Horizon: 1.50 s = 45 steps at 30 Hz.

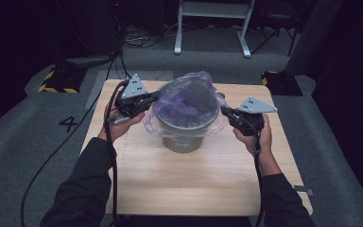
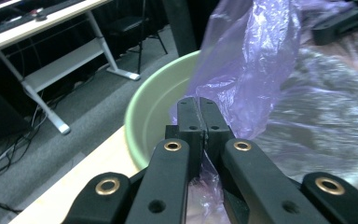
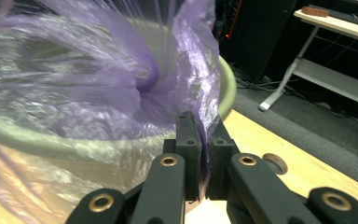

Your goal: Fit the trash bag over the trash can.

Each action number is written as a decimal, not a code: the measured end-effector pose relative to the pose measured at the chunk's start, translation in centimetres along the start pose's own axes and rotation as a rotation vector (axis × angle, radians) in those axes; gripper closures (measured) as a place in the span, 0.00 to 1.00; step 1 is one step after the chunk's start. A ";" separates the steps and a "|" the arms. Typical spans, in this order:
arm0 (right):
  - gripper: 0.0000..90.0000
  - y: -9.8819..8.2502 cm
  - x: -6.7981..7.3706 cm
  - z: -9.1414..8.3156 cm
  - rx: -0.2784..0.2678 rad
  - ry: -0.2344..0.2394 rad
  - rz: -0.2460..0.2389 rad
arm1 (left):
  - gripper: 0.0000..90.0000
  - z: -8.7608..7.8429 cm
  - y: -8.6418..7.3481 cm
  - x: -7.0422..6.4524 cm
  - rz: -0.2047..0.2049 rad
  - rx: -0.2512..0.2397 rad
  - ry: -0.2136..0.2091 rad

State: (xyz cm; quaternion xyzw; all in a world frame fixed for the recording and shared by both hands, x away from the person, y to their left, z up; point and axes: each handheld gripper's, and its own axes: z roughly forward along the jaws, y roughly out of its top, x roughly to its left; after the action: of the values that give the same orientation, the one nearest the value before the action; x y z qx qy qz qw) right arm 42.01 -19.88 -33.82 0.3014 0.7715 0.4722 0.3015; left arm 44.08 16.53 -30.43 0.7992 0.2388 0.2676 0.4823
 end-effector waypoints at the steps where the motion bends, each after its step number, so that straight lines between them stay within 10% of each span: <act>1: 0.97 0.0 -0.2 0.1 0.003 0.002 0.006 | 0.99 0.1 -0.1 0.2 -0.004 0.002 0.009; 18: 0.95 -0.9 -1.9 2.7 0.111 -0.032 -0.022 | 1.00 2.1 -4.1 5.2 -0.198 0.049 0.101; 31: 0.91 -1.8 -2.3 4.1 0.142 -0.009 0.014 | 0.99 3.6 -6.4 5.6 -0.290 0.054 0.062; 39: 0.76 -1.7 -2.2 1.8 0.084 -0.002 0.024 | 0.31 -1.1 -5.6 3.7 -0.240 0.000 0.094; 45: 0.66 -1.3 -1.8 0.6 0.070 0.008 0.023 | 0.20 -4.5 -5.4 0.8 -0.151 -0.056 0.045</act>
State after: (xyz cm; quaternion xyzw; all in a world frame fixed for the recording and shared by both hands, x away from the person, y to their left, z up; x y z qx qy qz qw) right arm 43.33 -21.36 -34.88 0.3187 0.7852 0.4496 0.2825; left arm 41.06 22.25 -33.39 0.7588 0.3015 0.2548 0.5180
